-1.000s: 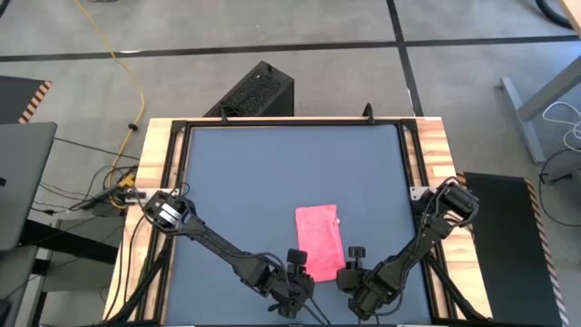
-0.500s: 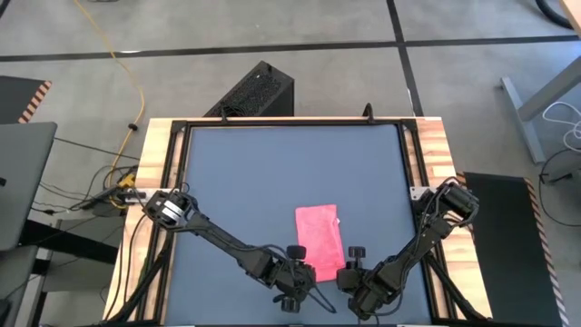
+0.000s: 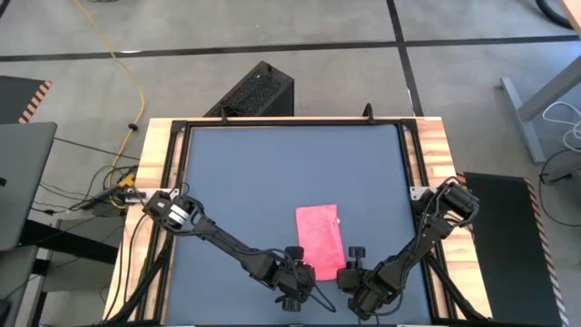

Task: Roll towel
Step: Roll the pink microfiber towel

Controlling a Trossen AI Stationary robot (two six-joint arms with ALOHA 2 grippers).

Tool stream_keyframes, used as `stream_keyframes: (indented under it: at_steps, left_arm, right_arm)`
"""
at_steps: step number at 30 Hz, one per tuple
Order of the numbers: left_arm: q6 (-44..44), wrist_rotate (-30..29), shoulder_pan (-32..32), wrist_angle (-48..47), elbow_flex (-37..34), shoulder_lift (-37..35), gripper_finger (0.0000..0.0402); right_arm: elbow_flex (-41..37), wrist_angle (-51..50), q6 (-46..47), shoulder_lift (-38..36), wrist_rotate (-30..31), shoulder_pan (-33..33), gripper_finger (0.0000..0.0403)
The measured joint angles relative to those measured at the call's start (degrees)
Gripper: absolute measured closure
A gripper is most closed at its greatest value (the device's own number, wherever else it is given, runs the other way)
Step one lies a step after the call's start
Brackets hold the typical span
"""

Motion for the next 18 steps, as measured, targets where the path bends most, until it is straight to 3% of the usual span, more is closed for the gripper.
stream_keyframes:
  at_steps: [14, 18]
  left_arm:
    - [-5.9, -0.6, 0.0, -0.2, 0.0, 0.0, 0.0249]
    - [-6.6, -0.6, -0.1, -0.2, 0.0, 0.0, 0.0265]
  right_arm:
    - [0.0, 0.3, 0.0, 0.0, 0.0, 0.0, 0.0278]
    - [0.0, 0.3, -0.2, 0.0, 0.0, 0.0, 0.0278]
